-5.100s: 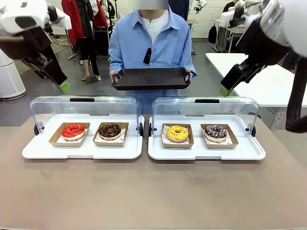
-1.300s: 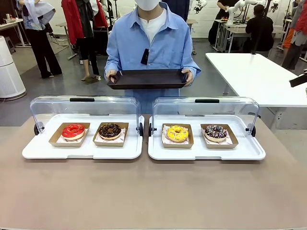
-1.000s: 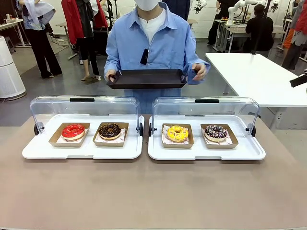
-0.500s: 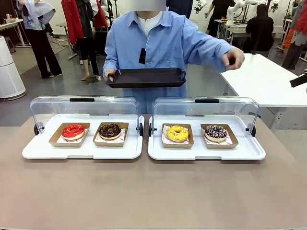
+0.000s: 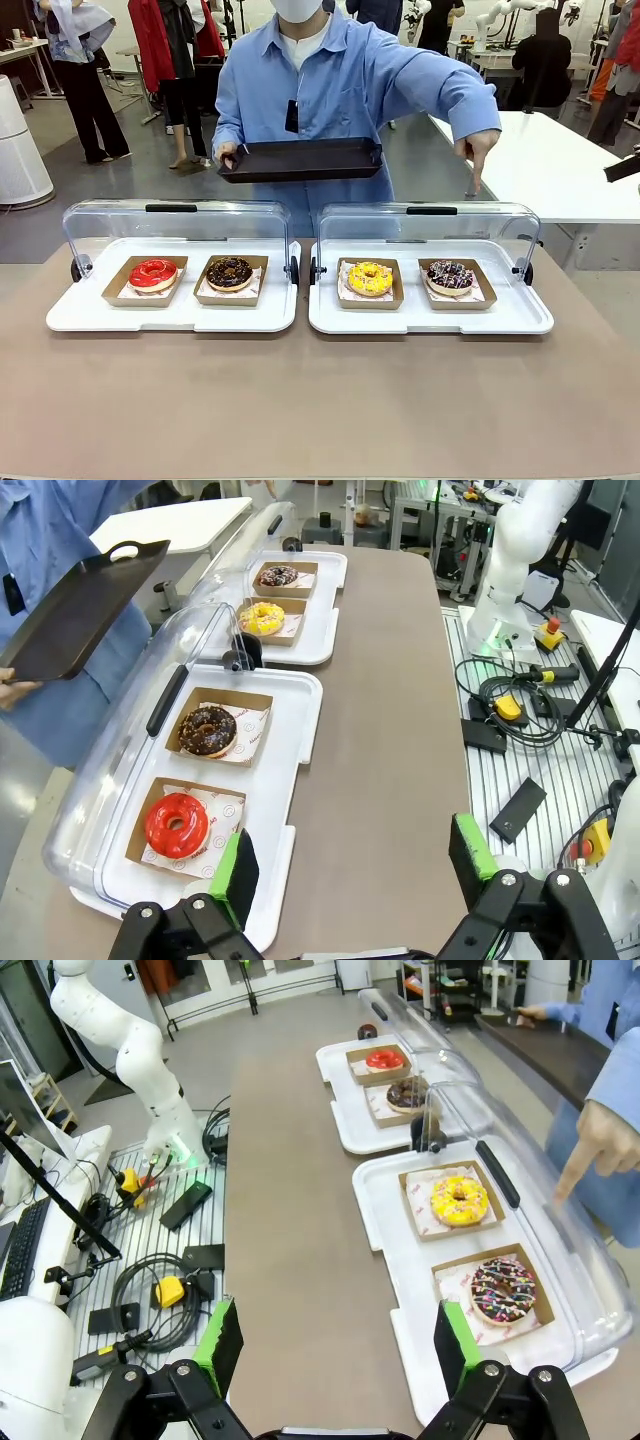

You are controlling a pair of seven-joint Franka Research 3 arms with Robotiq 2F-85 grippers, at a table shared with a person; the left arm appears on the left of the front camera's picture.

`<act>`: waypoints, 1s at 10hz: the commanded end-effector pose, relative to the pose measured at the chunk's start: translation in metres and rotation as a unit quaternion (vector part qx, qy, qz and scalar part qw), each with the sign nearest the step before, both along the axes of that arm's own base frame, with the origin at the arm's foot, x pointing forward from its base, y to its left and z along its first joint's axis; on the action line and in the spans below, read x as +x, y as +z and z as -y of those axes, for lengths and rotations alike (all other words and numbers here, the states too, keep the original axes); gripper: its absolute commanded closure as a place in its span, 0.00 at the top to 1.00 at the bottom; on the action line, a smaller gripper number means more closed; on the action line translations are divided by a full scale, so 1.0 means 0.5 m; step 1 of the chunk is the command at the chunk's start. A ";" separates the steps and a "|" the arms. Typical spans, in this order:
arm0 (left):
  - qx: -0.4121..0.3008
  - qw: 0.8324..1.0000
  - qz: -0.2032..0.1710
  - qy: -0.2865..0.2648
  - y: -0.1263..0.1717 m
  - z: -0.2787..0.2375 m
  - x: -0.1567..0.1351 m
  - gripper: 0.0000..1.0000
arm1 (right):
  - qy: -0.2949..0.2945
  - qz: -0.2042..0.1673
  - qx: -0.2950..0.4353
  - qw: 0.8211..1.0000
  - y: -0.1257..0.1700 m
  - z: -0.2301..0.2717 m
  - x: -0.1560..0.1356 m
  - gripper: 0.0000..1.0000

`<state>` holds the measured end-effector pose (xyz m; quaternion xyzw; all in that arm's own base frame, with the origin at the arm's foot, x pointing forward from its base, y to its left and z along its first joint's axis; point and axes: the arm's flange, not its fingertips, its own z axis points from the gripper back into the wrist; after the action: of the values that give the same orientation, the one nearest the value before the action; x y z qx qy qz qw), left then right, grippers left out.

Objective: Provide the desired donut to the person.
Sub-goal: Pick up and lift the Paper togo box containing the Donut pointed at by the person.

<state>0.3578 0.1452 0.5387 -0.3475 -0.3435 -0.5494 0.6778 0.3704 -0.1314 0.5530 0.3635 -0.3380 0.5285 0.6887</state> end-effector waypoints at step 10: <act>-0.012 1.000 0.011 -0.002 -0.002 -0.001 0.000 1.00 | 0.000 0.000 0.000 1.000 0.000 0.000 0.000 1.00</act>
<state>0.3574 0.1453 0.5387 -0.3481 -0.3432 -0.5492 0.6778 0.3704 -0.1318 0.5527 0.3636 -0.3379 0.5281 0.6890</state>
